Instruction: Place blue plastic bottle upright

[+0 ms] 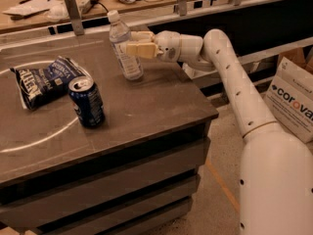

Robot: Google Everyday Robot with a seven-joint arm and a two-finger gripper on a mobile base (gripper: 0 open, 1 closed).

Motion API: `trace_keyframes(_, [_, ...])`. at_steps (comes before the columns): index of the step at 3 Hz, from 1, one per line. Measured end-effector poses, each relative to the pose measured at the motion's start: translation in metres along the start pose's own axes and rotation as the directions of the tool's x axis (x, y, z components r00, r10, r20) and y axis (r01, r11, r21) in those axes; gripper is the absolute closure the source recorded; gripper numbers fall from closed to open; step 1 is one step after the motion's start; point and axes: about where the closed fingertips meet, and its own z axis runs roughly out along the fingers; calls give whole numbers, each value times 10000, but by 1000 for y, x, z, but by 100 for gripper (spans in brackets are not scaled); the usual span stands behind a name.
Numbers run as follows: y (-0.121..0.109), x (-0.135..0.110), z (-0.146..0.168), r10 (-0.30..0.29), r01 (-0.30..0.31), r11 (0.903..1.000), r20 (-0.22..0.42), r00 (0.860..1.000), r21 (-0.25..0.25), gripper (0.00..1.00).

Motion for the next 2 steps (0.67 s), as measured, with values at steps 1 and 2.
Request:
trace_keyframes(1, [-2,8,-5,282,-281,9996,191,9994,-41,32])
trace_keyframes(2, [-1,13,-16,433,-435,9990,220,9988,63,2])
